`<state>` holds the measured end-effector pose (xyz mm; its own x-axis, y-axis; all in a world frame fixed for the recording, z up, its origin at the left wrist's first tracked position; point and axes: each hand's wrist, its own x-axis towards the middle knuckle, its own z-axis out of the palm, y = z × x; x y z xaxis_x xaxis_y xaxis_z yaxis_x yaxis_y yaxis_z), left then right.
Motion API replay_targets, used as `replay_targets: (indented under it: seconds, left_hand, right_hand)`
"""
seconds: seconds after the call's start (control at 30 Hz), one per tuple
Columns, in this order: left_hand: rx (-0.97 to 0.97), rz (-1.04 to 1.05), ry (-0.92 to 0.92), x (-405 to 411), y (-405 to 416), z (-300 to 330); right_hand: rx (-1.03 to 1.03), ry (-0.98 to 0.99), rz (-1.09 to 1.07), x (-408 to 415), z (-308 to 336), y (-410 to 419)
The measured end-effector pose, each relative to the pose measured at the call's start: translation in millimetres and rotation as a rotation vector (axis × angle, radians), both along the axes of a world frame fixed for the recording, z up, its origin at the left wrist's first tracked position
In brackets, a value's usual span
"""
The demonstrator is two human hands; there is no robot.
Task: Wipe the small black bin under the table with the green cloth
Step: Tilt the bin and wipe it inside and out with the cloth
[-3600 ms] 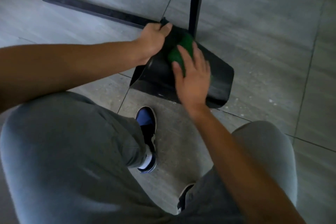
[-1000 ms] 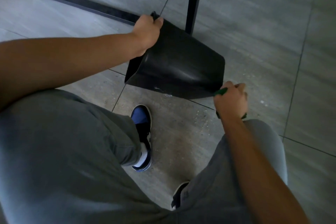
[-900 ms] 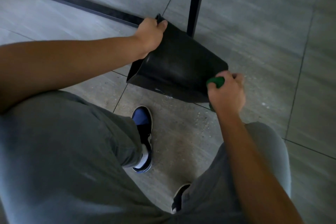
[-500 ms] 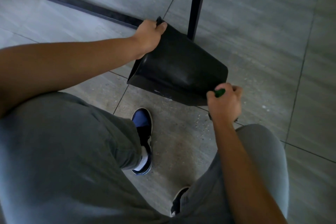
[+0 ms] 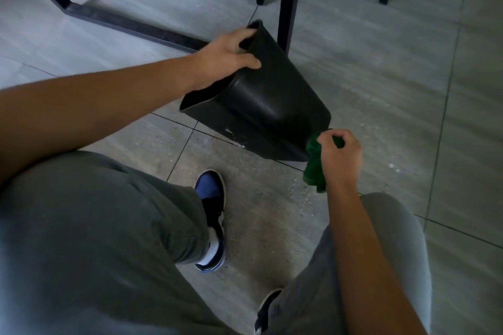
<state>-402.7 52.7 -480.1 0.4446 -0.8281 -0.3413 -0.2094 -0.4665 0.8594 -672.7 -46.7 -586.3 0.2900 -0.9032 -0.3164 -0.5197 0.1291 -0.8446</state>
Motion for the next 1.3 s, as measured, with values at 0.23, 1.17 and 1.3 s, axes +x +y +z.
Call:
replay_targets:
  seconds: [0.23,1.17,1.3]
  left_hand:
    - [0.56,-0.632,-0.046,0,19,16]
    - [0.173,-0.444,-0.483,3,22,3]
    - [0.137,-0.322,-0.391,-3,17,-2]
  right_hand:
    - [0.123,-0.066,-0.12,-5,-4,-6]
    - [0.218,-0.197,-0.14,-12,-9,8]
    - [0.222,-0.224,-0.158,-9,-8,7]
